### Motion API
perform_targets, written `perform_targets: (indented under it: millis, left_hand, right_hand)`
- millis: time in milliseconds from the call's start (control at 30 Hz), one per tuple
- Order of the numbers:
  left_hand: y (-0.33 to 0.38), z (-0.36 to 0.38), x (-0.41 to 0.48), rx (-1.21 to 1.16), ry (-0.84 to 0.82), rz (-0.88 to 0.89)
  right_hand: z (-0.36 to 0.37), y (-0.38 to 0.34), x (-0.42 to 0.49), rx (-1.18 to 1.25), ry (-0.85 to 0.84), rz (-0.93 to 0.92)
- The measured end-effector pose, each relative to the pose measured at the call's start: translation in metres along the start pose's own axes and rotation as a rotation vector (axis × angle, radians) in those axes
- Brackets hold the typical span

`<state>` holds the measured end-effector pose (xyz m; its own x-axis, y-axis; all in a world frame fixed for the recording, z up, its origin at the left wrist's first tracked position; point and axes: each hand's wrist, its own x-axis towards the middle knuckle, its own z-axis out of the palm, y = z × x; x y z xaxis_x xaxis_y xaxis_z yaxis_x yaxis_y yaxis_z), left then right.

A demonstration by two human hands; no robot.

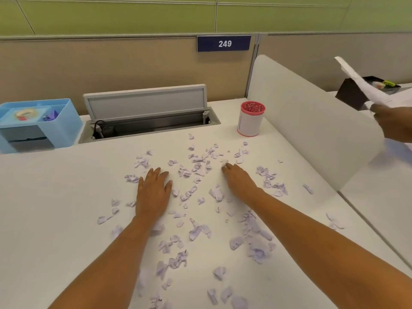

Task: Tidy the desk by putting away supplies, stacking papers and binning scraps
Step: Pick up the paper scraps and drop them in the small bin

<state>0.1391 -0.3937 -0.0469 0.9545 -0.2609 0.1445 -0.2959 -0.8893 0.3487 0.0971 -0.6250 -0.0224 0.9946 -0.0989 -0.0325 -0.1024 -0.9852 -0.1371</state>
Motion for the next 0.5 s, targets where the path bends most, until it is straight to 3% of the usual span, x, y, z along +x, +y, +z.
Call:
perform_targets:
  millis: [267, 500]
  left_hand:
    - [-0.001, 0.004, -0.002, -0.02, 0.055, -0.045]
    - [-0.001, 0.003, -0.003, -0.025, 0.076, -0.058]
  right_hand:
    - [0.004, 0.024, 0.008, -0.006, 0.117, -0.124]
    - [-0.023, 0.034, 0.027, 0.36, 0.053, 0.01]
